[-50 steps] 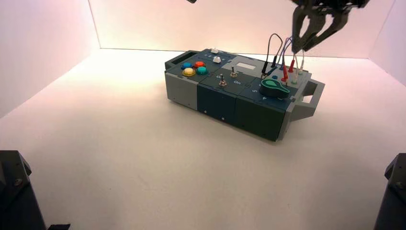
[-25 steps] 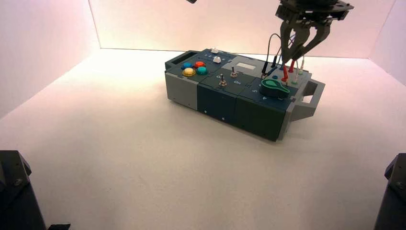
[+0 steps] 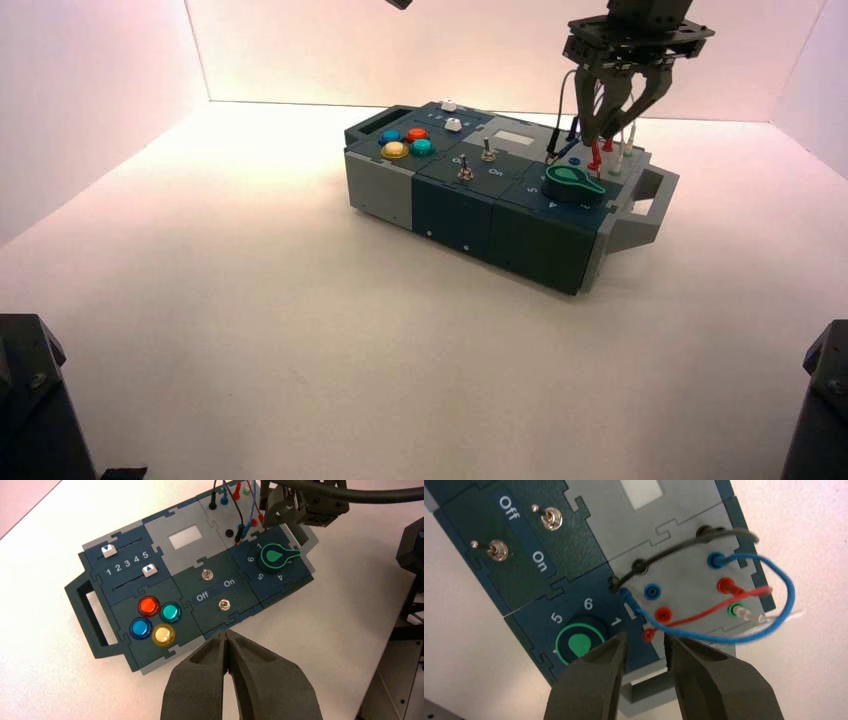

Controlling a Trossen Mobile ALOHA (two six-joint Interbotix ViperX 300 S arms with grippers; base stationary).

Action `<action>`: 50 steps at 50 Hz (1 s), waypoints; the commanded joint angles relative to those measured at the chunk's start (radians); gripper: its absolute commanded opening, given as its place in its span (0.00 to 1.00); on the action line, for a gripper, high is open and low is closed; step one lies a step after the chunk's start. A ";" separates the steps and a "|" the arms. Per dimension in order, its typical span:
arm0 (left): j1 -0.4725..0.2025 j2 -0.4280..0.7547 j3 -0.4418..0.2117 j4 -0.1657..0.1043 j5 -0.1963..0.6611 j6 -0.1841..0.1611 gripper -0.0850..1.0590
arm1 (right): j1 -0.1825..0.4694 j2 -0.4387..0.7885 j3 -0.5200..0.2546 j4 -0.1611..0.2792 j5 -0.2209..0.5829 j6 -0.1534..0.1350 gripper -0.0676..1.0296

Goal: Insert the red wire.

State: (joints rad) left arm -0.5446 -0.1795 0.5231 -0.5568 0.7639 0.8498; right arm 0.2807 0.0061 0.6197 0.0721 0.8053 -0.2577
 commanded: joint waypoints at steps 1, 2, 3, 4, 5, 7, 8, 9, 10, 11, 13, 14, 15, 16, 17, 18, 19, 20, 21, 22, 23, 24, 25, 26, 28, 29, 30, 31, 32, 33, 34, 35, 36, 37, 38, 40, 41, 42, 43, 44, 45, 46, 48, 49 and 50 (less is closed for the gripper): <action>-0.002 -0.023 -0.025 -0.005 -0.003 0.005 0.05 | -0.005 0.000 -0.034 -0.009 0.002 -0.006 0.43; -0.002 -0.023 -0.026 -0.005 -0.003 0.005 0.05 | -0.005 0.003 -0.035 -0.009 0.002 -0.006 0.43; -0.002 -0.023 -0.025 -0.005 -0.003 0.005 0.05 | -0.005 0.005 -0.037 -0.009 0.003 -0.006 0.43; -0.002 -0.023 -0.025 -0.005 -0.003 0.003 0.05 | -0.005 0.008 -0.038 -0.011 0.006 -0.006 0.43; -0.002 -0.023 -0.025 -0.005 -0.003 0.003 0.05 | -0.005 0.011 -0.040 -0.012 0.008 -0.006 0.43; -0.002 -0.023 -0.025 -0.005 -0.003 0.005 0.05 | -0.003 0.014 -0.041 -0.014 0.011 -0.006 0.43; -0.003 -0.023 -0.025 -0.005 -0.003 0.003 0.05 | -0.005 0.017 -0.041 -0.015 0.012 -0.006 0.43; -0.002 -0.023 -0.025 -0.005 -0.003 0.005 0.05 | -0.005 0.018 -0.043 -0.017 0.014 -0.006 0.43; -0.003 -0.021 -0.025 -0.005 -0.003 0.005 0.05 | -0.005 0.020 -0.043 -0.018 0.014 -0.006 0.43; -0.002 -0.023 -0.025 -0.005 -0.003 0.003 0.05 | -0.005 0.021 -0.043 -0.020 0.015 -0.006 0.43; -0.002 -0.023 -0.025 -0.005 -0.003 0.003 0.05 | -0.005 0.025 -0.044 -0.021 0.015 -0.006 0.43; -0.003 -0.023 -0.025 -0.005 -0.005 0.005 0.05 | -0.005 0.028 -0.046 -0.021 0.017 -0.005 0.43; -0.002 -0.021 -0.025 -0.005 -0.003 0.005 0.05 | -0.005 0.028 -0.046 -0.023 0.015 -0.006 0.43; -0.002 -0.021 -0.025 -0.005 -0.003 0.005 0.05 | -0.005 0.028 -0.046 -0.023 0.017 -0.006 0.43; -0.002 -0.023 -0.025 -0.005 -0.003 0.003 0.05 | -0.005 0.031 -0.048 -0.023 0.017 -0.006 0.43; -0.003 -0.023 -0.025 -0.005 -0.003 0.005 0.05 | -0.005 0.031 -0.048 -0.023 0.017 -0.006 0.43; -0.002 -0.023 -0.025 -0.005 -0.003 0.005 0.05 | -0.005 0.032 -0.049 -0.025 0.017 -0.005 0.43; -0.003 -0.023 -0.025 -0.005 -0.003 0.005 0.05 | -0.005 0.034 -0.049 -0.026 0.017 -0.006 0.43; -0.002 -0.023 -0.025 -0.005 -0.003 0.003 0.05 | -0.005 0.035 -0.051 -0.028 0.017 -0.006 0.43; -0.002 -0.023 -0.025 -0.005 -0.003 0.003 0.05 | -0.005 0.035 -0.051 -0.029 0.017 -0.006 0.43; -0.002 -0.023 -0.025 -0.005 -0.003 0.005 0.05 | -0.005 0.037 -0.052 -0.029 0.017 -0.006 0.43; -0.002 -0.023 -0.025 -0.005 -0.003 0.005 0.05 | -0.005 0.040 -0.054 -0.031 0.017 -0.006 0.43; -0.002 -0.023 -0.025 -0.005 -0.005 0.005 0.05 | -0.005 0.041 -0.055 -0.031 0.017 -0.006 0.43; -0.002 -0.023 -0.025 -0.005 -0.003 0.005 0.05 | -0.005 0.041 -0.057 -0.031 0.017 -0.006 0.43; -0.002 -0.023 -0.025 -0.005 -0.003 0.005 0.05 | -0.005 0.043 -0.058 -0.032 0.017 -0.006 0.42; -0.002 -0.023 -0.025 -0.005 -0.005 0.005 0.05 | -0.005 0.044 -0.060 -0.031 0.017 -0.006 0.42; -0.003 -0.023 -0.025 -0.005 -0.003 0.005 0.05 | -0.005 0.044 -0.060 -0.031 0.017 -0.006 0.42; -0.002 -0.023 -0.025 -0.005 -0.003 0.005 0.05 | -0.006 0.046 -0.061 -0.031 0.017 -0.006 0.42; -0.002 -0.023 -0.025 -0.005 -0.003 0.005 0.05 | -0.006 0.046 -0.061 -0.032 0.017 -0.006 0.42; -0.003 -0.023 -0.025 -0.005 -0.003 0.005 0.05 | -0.008 0.048 -0.061 -0.032 0.017 -0.006 0.41; -0.003 -0.023 -0.025 -0.005 -0.002 0.005 0.05 | -0.008 0.048 -0.061 -0.032 0.017 -0.006 0.41; -0.002 -0.021 -0.025 -0.005 -0.002 0.005 0.05 | -0.009 0.049 -0.061 -0.032 0.017 -0.006 0.40; -0.003 -0.023 -0.025 -0.005 -0.002 0.005 0.05 | -0.009 0.049 -0.063 -0.031 0.017 -0.006 0.39; -0.003 -0.023 -0.025 -0.005 -0.002 0.005 0.05 | -0.009 0.049 -0.063 -0.032 0.018 -0.006 0.38; -0.002 -0.023 -0.025 -0.005 -0.002 0.005 0.05 | -0.009 0.049 -0.061 -0.032 0.017 -0.005 0.32; -0.003 -0.023 -0.025 -0.005 0.000 0.005 0.05 | -0.011 0.049 -0.063 -0.032 0.018 -0.005 0.26; -0.002 -0.023 -0.025 -0.005 0.000 0.005 0.05 | -0.011 0.049 -0.063 -0.032 0.020 -0.005 0.23; -0.003 -0.023 -0.025 -0.005 0.000 0.005 0.05 | -0.011 0.049 -0.063 -0.032 0.020 -0.005 0.22; -0.002 -0.023 -0.026 -0.005 0.000 0.005 0.05 | -0.012 0.049 -0.061 -0.032 0.021 -0.005 0.21; -0.002 -0.023 -0.025 -0.005 0.000 0.005 0.05 | -0.014 0.051 -0.061 -0.032 0.021 -0.005 0.20; -0.002 -0.023 -0.025 -0.005 0.000 0.005 0.05 | -0.014 0.051 -0.061 -0.032 0.021 -0.003 0.20; -0.002 -0.023 -0.025 -0.005 0.000 0.005 0.05 | -0.015 0.051 -0.061 -0.032 0.023 -0.003 0.20; -0.002 -0.023 -0.026 -0.005 0.000 0.005 0.05 | -0.015 0.051 -0.061 -0.032 0.025 -0.003 0.20; -0.002 -0.023 -0.025 -0.005 0.000 0.005 0.05 | -0.017 0.051 -0.061 -0.032 0.025 -0.003 0.19; -0.002 -0.023 -0.025 -0.005 0.000 0.005 0.05 | -0.017 0.051 -0.061 -0.032 0.025 -0.003 0.19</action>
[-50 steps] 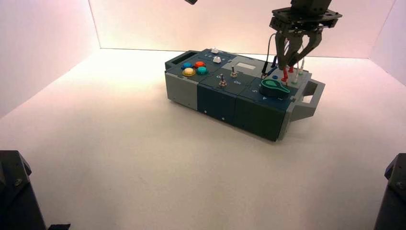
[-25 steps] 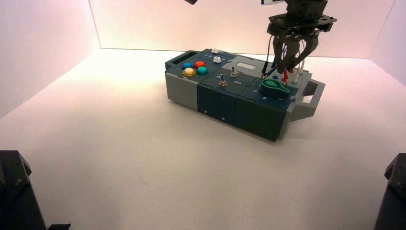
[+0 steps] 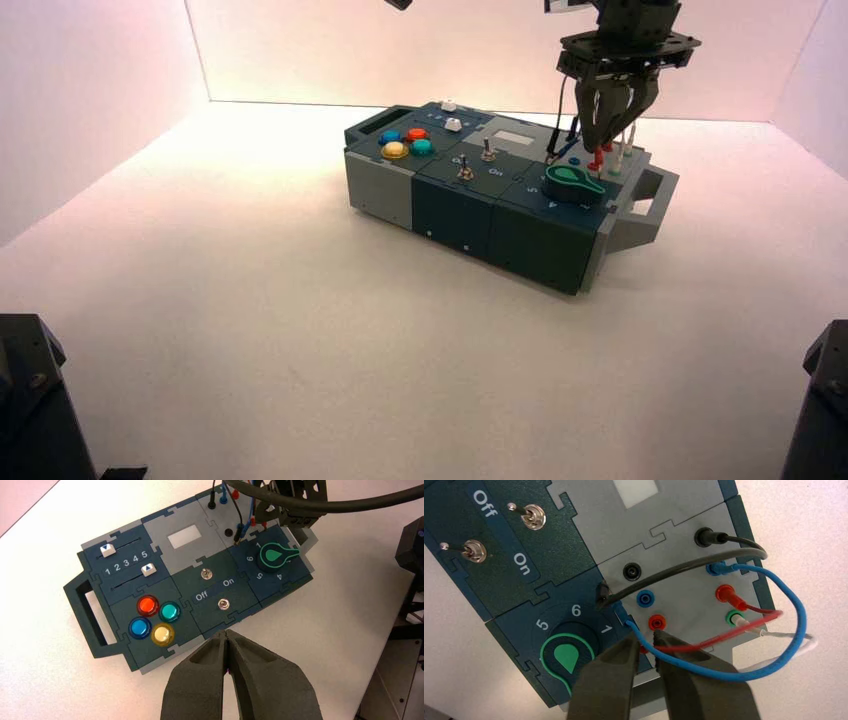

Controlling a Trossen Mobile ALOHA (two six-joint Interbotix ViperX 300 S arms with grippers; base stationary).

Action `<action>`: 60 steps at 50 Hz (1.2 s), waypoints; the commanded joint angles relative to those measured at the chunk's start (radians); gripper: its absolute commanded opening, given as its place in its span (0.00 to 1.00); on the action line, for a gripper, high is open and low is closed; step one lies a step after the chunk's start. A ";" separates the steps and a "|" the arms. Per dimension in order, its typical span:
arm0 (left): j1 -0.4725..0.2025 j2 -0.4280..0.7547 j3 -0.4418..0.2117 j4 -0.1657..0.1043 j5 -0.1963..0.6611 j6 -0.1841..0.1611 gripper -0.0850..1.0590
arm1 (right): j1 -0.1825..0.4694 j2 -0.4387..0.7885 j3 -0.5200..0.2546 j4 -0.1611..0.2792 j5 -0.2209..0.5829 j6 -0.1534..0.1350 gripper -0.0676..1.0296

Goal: Insert the red wire.

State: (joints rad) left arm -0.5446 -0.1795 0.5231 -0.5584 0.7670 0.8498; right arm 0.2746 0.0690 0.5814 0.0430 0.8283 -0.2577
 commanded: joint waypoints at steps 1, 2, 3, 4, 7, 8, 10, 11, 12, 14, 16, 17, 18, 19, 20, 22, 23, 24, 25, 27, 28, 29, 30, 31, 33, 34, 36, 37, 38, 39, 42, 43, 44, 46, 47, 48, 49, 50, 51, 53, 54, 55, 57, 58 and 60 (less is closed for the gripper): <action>-0.002 -0.023 -0.025 -0.003 -0.003 0.005 0.05 | -0.009 -0.014 -0.021 -0.002 0.003 -0.002 0.15; -0.002 -0.023 -0.025 -0.003 -0.003 0.005 0.05 | -0.011 -0.014 -0.021 -0.002 0.002 -0.002 0.12; -0.002 -0.023 -0.025 -0.003 -0.003 0.005 0.05 | -0.011 -0.015 -0.021 -0.003 0.002 -0.002 0.11; -0.002 -0.023 -0.025 -0.002 -0.003 0.005 0.05 | -0.009 -0.015 -0.021 -0.003 0.003 -0.002 0.09; -0.003 -0.023 -0.025 -0.003 -0.002 0.005 0.05 | -0.011 -0.021 -0.020 -0.003 0.002 0.000 0.04; -0.002 -0.023 -0.025 -0.003 -0.003 0.005 0.05 | -0.011 -0.025 -0.020 -0.002 0.000 0.002 0.04; -0.002 -0.023 -0.025 -0.003 -0.003 0.005 0.05 | -0.011 -0.029 -0.018 -0.002 0.000 0.003 0.04; -0.002 -0.023 -0.025 -0.002 -0.003 0.005 0.05 | -0.011 -0.032 -0.017 -0.002 0.000 0.005 0.04; -0.003 -0.023 -0.025 -0.002 -0.003 0.005 0.05 | -0.011 -0.035 -0.015 0.000 0.000 0.005 0.04; -0.002 -0.023 -0.025 -0.002 -0.003 0.005 0.05 | -0.011 -0.038 -0.014 0.003 0.000 0.005 0.04; -0.003 -0.023 -0.025 0.000 -0.003 0.005 0.05 | -0.011 -0.043 -0.012 0.008 -0.003 0.005 0.04; -0.002 -0.023 -0.025 0.000 -0.002 0.005 0.05 | -0.012 -0.044 -0.012 0.009 -0.005 0.005 0.04; -0.002 -0.021 -0.025 0.000 -0.003 0.005 0.05 | -0.011 -0.044 -0.011 0.009 -0.006 0.005 0.04; -0.002 -0.023 -0.025 0.000 -0.003 0.005 0.05 | -0.011 -0.049 -0.009 0.012 -0.008 0.005 0.04; -0.002 -0.021 -0.025 0.000 -0.003 0.005 0.05 | -0.011 -0.051 -0.008 0.014 -0.009 0.005 0.04; -0.002 -0.021 -0.025 0.000 -0.003 0.005 0.05 | -0.012 -0.055 -0.003 0.017 -0.017 0.005 0.04; -0.002 -0.021 -0.025 0.000 -0.003 0.005 0.05 | -0.011 -0.058 -0.002 0.020 -0.021 0.005 0.04; -0.002 -0.023 -0.025 0.000 -0.003 0.005 0.05 | -0.011 -0.063 0.002 0.021 -0.028 0.005 0.04; -0.002 -0.023 -0.025 0.000 -0.003 0.005 0.05 | -0.012 -0.069 0.005 0.025 -0.032 0.005 0.04; -0.002 -0.023 -0.025 0.000 -0.003 0.005 0.05 | -0.011 -0.071 0.006 0.025 -0.035 0.005 0.04; -0.002 -0.023 -0.025 0.000 -0.003 0.005 0.05 | -0.011 -0.075 0.009 0.026 -0.038 0.005 0.04; -0.002 -0.023 -0.025 0.000 -0.003 0.005 0.05 | -0.011 -0.077 0.009 0.028 -0.041 0.005 0.04; -0.002 -0.023 -0.025 0.000 -0.003 0.005 0.05 | -0.011 -0.077 0.009 0.028 -0.041 0.005 0.04; 0.000 -0.023 -0.025 0.000 -0.003 0.005 0.05 | -0.011 -0.091 0.015 0.031 -0.048 0.005 0.04; 0.006 -0.021 -0.025 0.000 -0.003 0.005 0.05 | -0.012 -0.123 0.034 0.034 -0.071 0.011 0.04; 0.008 -0.023 -0.025 0.000 -0.002 0.005 0.05 | -0.012 -0.129 0.038 0.034 -0.077 0.012 0.04; 0.008 -0.021 -0.025 0.000 -0.003 0.005 0.05 | -0.012 -0.140 0.046 0.034 -0.083 0.014 0.04; 0.006 -0.021 -0.025 0.000 -0.003 0.005 0.05 | -0.012 -0.146 0.051 0.035 -0.089 0.017 0.04; 0.006 -0.023 -0.025 0.000 -0.002 0.005 0.05 | -0.011 -0.153 0.057 0.038 -0.098 0.021 0.04; 0.006 -0.023 -0.025 0.000 -0.003 0.005 0.05 | -0.012 -0.158 0.060 0.038 -0.104 0.025 0.04; 0.008 -0.021 -0.025 0.000 -0.003 0.005 0.05 | -0.012 -0.173 0.074 0.038 -0.124 0.032 0.04; 0.008 -0.020 -0.025 0.000 -0.003 0.005 0.05 | -0.012 -0.176 0.075 0.040 -0.126 0.034 0.04; 0.008 -0.020 -0.026 0.000 -0.003 0.005 0.05 | -0.011 -0.178 0.077 0.040 -0.127 0.034 0.04; 0.006 -0.020 -0.025 0.000 -0.002 0.005 0.05 | -0.011 -0.198 0.100 0.040 -0.150 0.043 0.04; 0.008 -0.020 -0.025 -0.002 -0.003 0.005 0.05 | -0.012 -0.199 0.103 0.040 -0.152 0.044 0.04; 0.008 -0.020 -0.025 0.000 -0.003 0.005 0.05 | -0.011 -0.202 0.106 0.040 -0.156 0.048 0.04; 0.006 -0.020 -0.025 -0.002 -0.003 0.005 0.05 | -0.012 -0.204 0.107 0.040 -0.160 0.051 0.04; 0.008 -0.020 -0.025 -0.002 -0.003 0.005 0.05 | -0.012 -0.207 0.110 0.040 -0.164 0.055 0.04; 0.008 -0.020 -0.025 -0.002 -0.003 0.003 0.05 | -0.012 -0.209 0.115 0.040 -0.169 0.060 0.04; 0.008 -0.018 -0.025 -0.002 -0.003 0.003 0.05 | -0.011 -0.210 0.118 0.040 -0.176 0.069 0.04; 0.008 -0.018 -0.025 -0.002 -0.002 0.005 0.05 | -0.012 -0.210 0.121 0.040 -0.183 0.075 0.04; 0.008 -0.018 -0.025 -0.002 -0.002 0.005 0.05 | -0.012 -0.210 0.121 0.040 -0.183 0.075 0.04; 0.008 -0.020 -0.025 0.000 -0.003 0.003 0.05 | -0.012 -0.215 0.133 0.040 -0.204 0.094 0.04; 0.008 -0.020 -0.025 0.000 -0.002 0.003 0.05 | -0.012 -0.215 0.135 0.040 -0.212 0.098 0.04; 0.008 -0.020 -0.025 -0.002 -0.003 0.003 0.05 | -0.012 -0.219 0.140 0.040 -0.225 0.107 0.04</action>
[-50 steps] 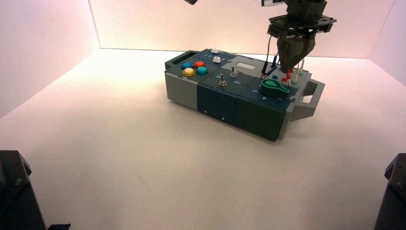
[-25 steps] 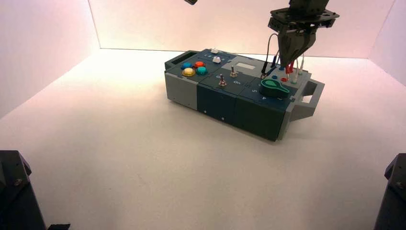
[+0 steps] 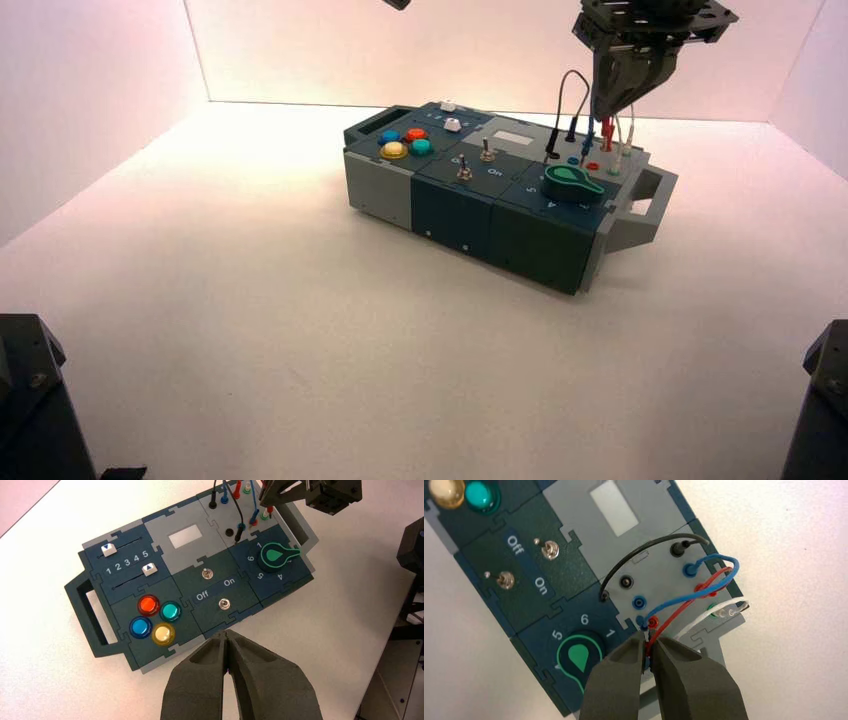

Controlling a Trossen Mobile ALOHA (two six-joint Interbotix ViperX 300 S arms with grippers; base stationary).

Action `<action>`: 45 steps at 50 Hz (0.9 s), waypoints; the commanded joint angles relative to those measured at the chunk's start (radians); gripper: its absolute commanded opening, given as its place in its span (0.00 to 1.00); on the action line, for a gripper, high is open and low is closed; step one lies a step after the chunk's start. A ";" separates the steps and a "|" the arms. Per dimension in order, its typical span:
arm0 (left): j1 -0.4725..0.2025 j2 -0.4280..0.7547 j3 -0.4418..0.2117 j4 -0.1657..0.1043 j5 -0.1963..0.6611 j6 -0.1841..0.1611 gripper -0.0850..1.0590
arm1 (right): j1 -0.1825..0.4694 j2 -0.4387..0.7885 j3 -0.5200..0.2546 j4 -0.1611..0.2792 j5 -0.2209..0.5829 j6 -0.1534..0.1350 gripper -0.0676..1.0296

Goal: Insert the red wire.

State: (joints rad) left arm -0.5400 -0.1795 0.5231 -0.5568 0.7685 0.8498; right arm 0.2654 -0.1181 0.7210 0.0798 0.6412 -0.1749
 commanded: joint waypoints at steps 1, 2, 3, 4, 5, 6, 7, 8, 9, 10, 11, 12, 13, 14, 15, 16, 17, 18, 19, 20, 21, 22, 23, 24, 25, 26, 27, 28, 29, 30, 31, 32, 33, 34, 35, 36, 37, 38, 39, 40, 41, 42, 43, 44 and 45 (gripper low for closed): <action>0.003 -0.021 -0.025 -0.003 -0.005 0.005 0.05 | -0.003 -0.034 0.002 0.003 -0.044 0.031 0.04; 0.003 -0.021 -0.025 -0.003 -0.003 0.003 0.05 | -0.003 -0.034 0.005 0.002 -0.049 0.035 0.04; 0.003 -0.021 -0.025 -0.003 -0.003 0.005 0.05 | -0.003 -0.034 0.005 0.003 -0.054 0.040 0.04; 0.002 -0.021 -0.025 -0.003 -0.003 0.003 0.05 | -0.003 -0.034 0.005 0.002 -0.057 0.041 0.04; 0.003 -0.021 -0.025 -0.003 -0.005 0.003 0.05 | -0.003 -0.035 0.005 0.002 -0.058 0.043 0.04; 0.003 -0.021 -0.025 -0.002 -0.003 0.003 0.05 | -0.003 -0.035 0.005 0.002 -0.061 0.046 0.04; 0.003 -0.021 -0.025 -0.003 -0.005 0.005 0.05 | -0.003 -0.035 0.005 0.002 -0.066 0.049 0.04; 0.003 -0.021 -0.026 -0.003 -0.003 0.003 0.05 | -0.003 -0.035 0.005 0.002 -0.069 0.051 0.04; 0.003 -0.021 -0.025 -0.003 -0.003 0.005 0.05 | -0.002 -0.035 0.006 0.002 -0.072 0.052 0.04; 0.003 -0.021 -0.025 -0.002 -0.005 0.003 0.05 | -0.003 -0.037 0.008 0.002 -0.078 0.054 0.04; 0.002 -0.021 -0.025 -0.003 -0.005 0.005 0.05 | -0.003 -0.037 0.008 0.002 -0.086 0.060 0.04; 0.003 -0.021 -0.025 -0.003 -0.005 0.003 0.05 | -0.003 -0.037 0.009 0.002 -0.089 0.063 0.04; 0.003 -0.021 -0.026 -0.003 -0.003 0.003 0.05 | -0.003 -0.038 0.017 0.000 -0.101 0.071 0.04; 0.003 -0.021 -0.025 -0.003 -0.005 0.003 0.05 | -0.003 -0.038 0.021 0.000 -0.109 0.075 0.04; 0.003 -0.021 -0.025 -0.003 -0.003 0.005 0.05 | -0.003 -0.038 0.025 -0.002 -0.117 0.078 0.04; 0.003 -0.021 -0.025 -0.003 -0.005 0.005 0.05 | -0.002 -0.037 0.026 -0.003 -0.120 0.080 0.04; 0.003 -0.021 -0.025 -0.003 -0.005 0.003 0.05 | -0.003 -0.037 0.029 -0.005 -0.124 0.083 0.04; 0.003 -0.021 -0.026 -0.003 -0.005 0.003 0.05 | -0.003 -0.038 0.034 -0.006 -0.126 0.086 0.04; 0.003 -0.021 -0.026 -0.003 -0.005 0.005 0.05 | -0.003 -0.037 0.035 -0.006 -0.127 0.086 0.04; 0.003 -0.021 -0.025 -0.003 -0.005 0.005 0.05 | -0.003 -0.037 0.038 -0.009 -0.129 0.087 0.04; 0.003 -0.021 -0.025 -0.003 -0.005 0.003 0.05 | -0.003 -0.038 0.041 -0.011 -0.130 0.087 0.04; 0.003 -0.021 -0.025 -0.003 -0.003 0.005 0.05 | -0.003 -0.038 0.043 -0.014 -0.130 0.089 0.04; 0.003 -0.021 -0.025 -0.003 -0.005 0.003 0.05 | -0.003 -0.038 0.044 -0.015 -0.132 0.089 0.04; 0.003 -0.021 -0.025 -0.002 -0.005 0.003 0.05 | -0.003 -0.038 0.044 -0.018 -0.130 0.089 0.04; 0.003 -0.021 -0.026 -0.003 -0.005 0.003 0.05 | -0.003 -0.038 0.046 -0.021 -0.130 0.092 0.04; 0.003 -0.021 -0.025 -0.003 -0.003 0.005 0.05 | -0.003 -0.038 0.046 -0.023 -0.132 0.094 0.04; 0.003 -0.021 -0.025 -0.003 -0.005 0.005 0.05 | -0.003 -0.038 0.046 -0.025 -0.130 0.095 0.04; 0.003 -0.021 -0.025 -0.003 -0.005 0.005 0.05 | -0.003 -0.038 0.049 -0.026 -0.132 0.097 0.04; 0.003 -0.021 -0.025 -0.003 -0.005 0.005 0.05 | -0.003 -0.038 0.049 -0.028 -0.133 0.098 0.04; 0.002 -0.021 -0.025 -0.003 -0.005 0.005 0.05 | -0.003 -0.038 0.049 -0.029 -0.135 0.100 0.04; 0.002 -0.021 -0.025 -0.003 -0.005 0.005 0.05 | -0.002 -0.038 0.051 -0.029 -0.138 0.100 0.04; 0.003 -0.021 -0.025 -0.003 -0.003 0.003 0.05 | -0.003 -0.040 0.051 -0.031 -0.141 0.103 0.04; 0.003 -0.021 -0.025 -0.003 -0.003 0.005 0.05 | -0.003 -0.041 0.052 -0.032 -0.147 0.103 0.04; 0.002 -0.023 -0.026 -0.003 -0.005 0.003 0.05 | -0.003 -0.041 0.054 -0.032 -0.150 0.104 0.04; 0.003 -0.023 -0.025 -0.003 -0.003 0.003 0.05 | -0.003 -0.041 0.054 -0.034 -0.153 0.104 0.04; 0.002 -0.023 -0.025 -0.003 -0.005 0.003 0.05 | -0.003 -0.041 0.055 -0.032 -0.156 0.106 0.04; 0.003 -0.021 -0.025 -0.003 -0.003 0.003 0.05 | -0.003 -0.041 0.055 -0.034 -0.160 0.107 0.04; 0.003 -0.023 -0.025 -0.003 -0.003 0.003 0.05 | -0.003 -0.041 0.058 -0.034 -0.164 0.109 0.04; 0.003 -0.023 -0.025 -0.003 -0.003 0.003 0.05 | -0.002 -0.041 0.058 -0.034 -0.166 0.110 0.04; 0.002 -0.023 -0.025 -0.002 -0.005 0.003 0.05 | -0.003 -0.041 0.060 -0.032 -0.173 0.112 0.04; 0.003 -0.023 -0.025 -0.002 -0.003 0.003 0.05 | -0.003 -0.043 0.064 -0.034 -0.181 0.117 0.04; 0.003 -0.023 -0.025 -0.002 -0.003 0.005 0.05 | -0.003 -0.043 0.066 -0.034 -0.186 0.117 0.04; 0.003 -0.023 -0.025 -0.003 -0.005 0.005 0.05 | -0.003 -0.044 0.072 -0.034 -0.198 0.121 0.04; 0.003 -0.023 -0.025 -0.002 -0.005 0.005 0.05 | -0.003 -0.044 0.075 -0.034 -0.202 0.121 0.04; 0.003 -0.023 -0.025 -0.002 -0.003 0.005 0.05 | -0.002 -0.044 0.080 -0.034 -0.209 0.124 0.04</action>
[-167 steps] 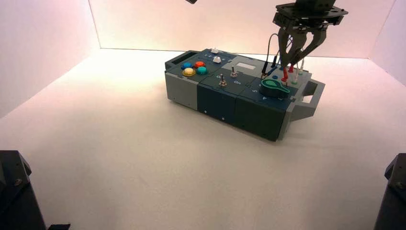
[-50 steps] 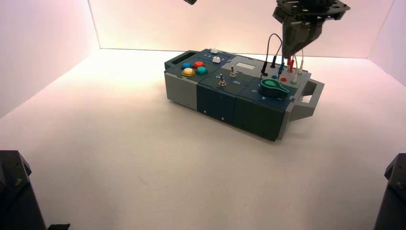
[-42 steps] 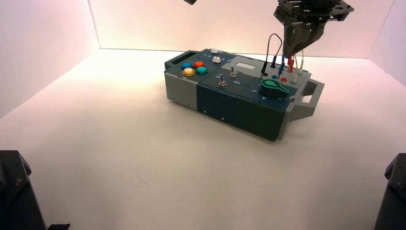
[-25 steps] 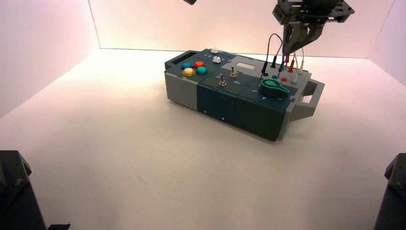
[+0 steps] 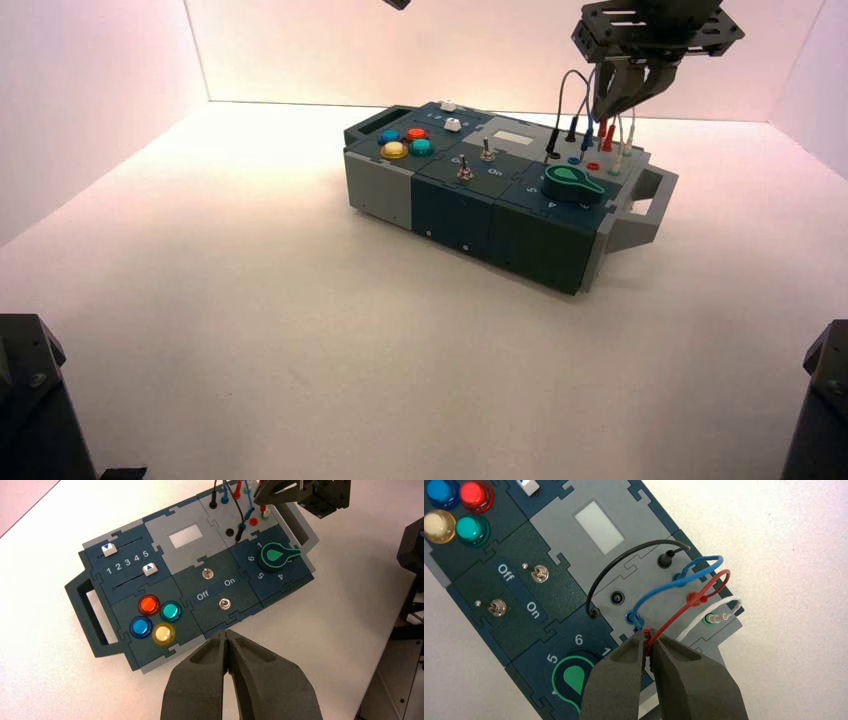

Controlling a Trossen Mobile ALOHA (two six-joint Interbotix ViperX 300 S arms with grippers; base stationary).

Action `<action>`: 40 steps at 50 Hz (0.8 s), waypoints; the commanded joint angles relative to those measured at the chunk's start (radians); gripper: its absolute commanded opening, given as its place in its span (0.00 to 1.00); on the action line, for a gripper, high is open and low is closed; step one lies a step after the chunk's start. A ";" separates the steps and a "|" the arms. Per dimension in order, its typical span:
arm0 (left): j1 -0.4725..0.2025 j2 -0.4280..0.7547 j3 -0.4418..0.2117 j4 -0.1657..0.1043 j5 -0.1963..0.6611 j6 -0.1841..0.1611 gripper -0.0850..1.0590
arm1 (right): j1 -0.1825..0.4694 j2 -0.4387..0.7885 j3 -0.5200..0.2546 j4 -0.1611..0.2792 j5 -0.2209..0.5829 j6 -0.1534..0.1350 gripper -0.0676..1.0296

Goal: Insert the red wire.

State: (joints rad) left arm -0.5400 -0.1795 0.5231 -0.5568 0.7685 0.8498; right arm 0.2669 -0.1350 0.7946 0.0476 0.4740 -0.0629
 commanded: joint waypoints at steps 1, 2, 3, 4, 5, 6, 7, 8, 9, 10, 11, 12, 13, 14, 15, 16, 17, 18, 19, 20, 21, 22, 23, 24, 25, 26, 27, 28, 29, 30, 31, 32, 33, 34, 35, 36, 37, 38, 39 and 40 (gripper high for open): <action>0.002 -0.023 -0.025 -0.002 -0.005 0.003 0.05 | -0.005 -0.028 0.009 -0.002 -0.046 0.012 0.04; 0.003 -0.023 -0.026 -0.002 -0.005 0.005 0.05 | -0.003 -0.028 0.012 -0.003 -0.049 0.015 0.04; 0.003 -0.023 -0.025 -0.003 -0.003 0.005 0.05 | -0.005 -0.028 0.014 -0.003 -0.051 0.015 0.04; 0.002 -0.023 -0.025 -0.003 -0.003 0.005 0.05 | -0.005 -0.028 0.017 -0.005 -0.052 0.015 0.04; 0.003 -0.023 -0.025 -0.003 -0.003 0.003 0.05 | -0.005 -0.028 0.018 -0.006 -0.054 0.015 0.04; 0.003 -0.023 -0.025 -0.002 -0.005 0.005 0.05 | -0.005 -0.028 0.018 -0.006 -0.054 0.015 0.04; 0.003 -0.023 -0.025 -0.002 -0.005 0.005 0.05 | -0.005 -0.028 0.018 -0.006 -0.054 0.015 0.04; 0.003 -0.023 -0.026 -0.002 -0.005 0.003 0.05 | -0.005 -0.028 0.018 -0.006 -0.054 0.015 0.04; 0.003 -0.021 -0.026 -0.006 -0.003 0.005 0.05 | -0.003 -0.029 0.021 -0.008 -0.054 0.015 0.04; 0.003 -0.023 -0.026 -0.006 -0.005 0.005 0.05 | -0.003 -0.028 0.021 -0.008 -0.054 0.012 0.04; 0.003 -0.021 -0.026 -0.006 -0.005 0.003 0.05 | -0.005 -0.028 0.021 -0.009 -0.054 0.015 0.04; 0.003 -0.023 -0.026 -0.008 -0.003 0.003 0.05 | -0.003 -0.028 0.021 -0.011 -0.054 0.015 0.04; 0.003 -0.023 -0.026 -0.008 -0.005 0.005 0.05 | -0.005 -0.028 0.021 -0.011 -0.054 0.015 0.04; 0.002 -0.023 -0.026 -0.011 -0.005 0.003 0.05 | -0.005 -0.028 0.020 -0.011 -0.054 0.015 0.04; 0.002 -0.023 -0.026 -0.011 -0.005 0.005 0.05 | -0.003 -0.028 0.020 -0.014 -0.054 0.015 0.04; 0.002 -0.021 -0.026 -0.012 -0.003 0.005 0.05 | -0.005 -0.028 0.020 -0.014 -0.055 0.015 0.04; 0.003 -0.023 -0.026 -0.014 -0.003 0.003 0.05 | -0.003 -0.028 0.021 -0.015 -0.055 0.015 0.04; 0.003 -0.023 -0.026 -0.015 -0.005 0.005 0.05 | -0.005 -0.028 0.021 -0.015 -0.055 0.015 0.04; 0.002 -0.021 -0.026 -0.015 -0.005 0.003 0.05 | -0.005 -0.028 0.020 -0.015 -0.055 0.012 0.04; 0.003 -0.023 -0.026 -0.015 -0.005 0.003 0.05 | -0.003 -0.028 0.020 -0.015 -0.057 0.015 0.04; 0.003 -0.023 -0.026 -0.015 -0.005 0.005 0.05 | -0.003 -0.026 0.020 -0.017 -0.057 0.015 0.04; 0.003 -0.023 -0.026 -0.015 -0.003 0.003 0.05 | -0.005 -0.026 0.020 -0.017 -0.057 0.015 0.04; 0.002 -0.021 -0.026 -0.015 -0.005 0.005 0.05 | -0.005 -0.025 0.018 -0.018 -0.060 0.012 0.04; 0.003 -0.023 -0.026 -0.017 -0.005 0.003 0.05 | -0.005 -0.025 0.018 -0.020 -0.060 0.012 0.04; 0.003 -0.023 -0.026 -0.017 -0.005 0.003 0.05 | -0.005 -0.025 0.018 -0.018 -0.061 0.015 0.04; 0.003 -0.023 -0.026 -0.015 -0.005 0.003 0.05 | -0.005 -0.023 0.018 -0.020 -0.063 0.015 0.04; 0.003 -0.023 -0.026 -0.015 -0.003 0.005 0.05 | -0.005 -0.021 0.020 -0.020 -0.064 0.015 0.04; 0.003 -0.023 -0.026 -0.017 -0.005 0.005 0.05 | -0.005 -0.021 0.020 -0.020 -0.066 0.015 0.04; 0.003 -0.023 -0.026 -0.015 -0.003 0.005 0.05 | -0.005 -0.018 0.021 -0.020 -0.067 0.015 0.04; 0.002 -0.023 -0.026 -0.017 -0.005 0.005 0.05 | -0.005 -0.018 0.021 -0.020 -0.071 0.015 0.04; 0.003 -0.023 -0.026 -0.015 -0.003 0.005 0.05 | -0.005 -0.017 0.021 -0.020 -0.072 0.015 0.04; 0.003 -0.023 -0.026 -0.015 -0.005 0.003 0.05 | -0.005 -0.017 0.023 -0.018 -0.074 0.015 0.04; 0.003 -0.023 -0.026 -0.015 -0.003 0.005 0.05 | -0.005 -0.017 0.025 -0.018 -0.077 0.015 0.04; 0.002 -0.023 -0.026 -0.017 -0.005 0.003 0.05 | -0.003 -0.017 0.028 -0.020 -0.083 0.015 0.04; 0.002 -0.023 -0.026 -0.017 -0.003 0.005 0.05 | -0.005 -0.017 0.028 -0.020 -0.087 0.015 0.04; 0.002 -0.021 -0.026 -0.015 -0.005 0.005 0.05 | -0.005 -0.017 0.029 -0.020 -0.091 0.015 0.04; 0.002 -0.023 -0.026 -0.017 -0.005 0.003 0.05 | -0.005 -0.017 0.032 -0.020 -0.095 0.015 0.04; -0.002 -0.023 -0.026 -0.017 -0.005 0.005 0.05 | -0.005 -0.017 0.032 -0.020 -0.097 0.015 0.04; -0.002 -0.023 -0.026 -0.017 -0.003 0.005 0.05 | -0.005 -0.017 0.034 -0.021 -0.100 0.015 0.04; -0.002 -0.025 -0.026 -0.017 -0.005 0.005 0.05 | -0.003 -0.015 0.034 -0.020 -0.100 0.015 0.04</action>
State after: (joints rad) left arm -0.5400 -0.1795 0.5231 -0.5676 0.7685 0.8498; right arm 0.2669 -0.1396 0.8360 0.0291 0.3912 -0.0506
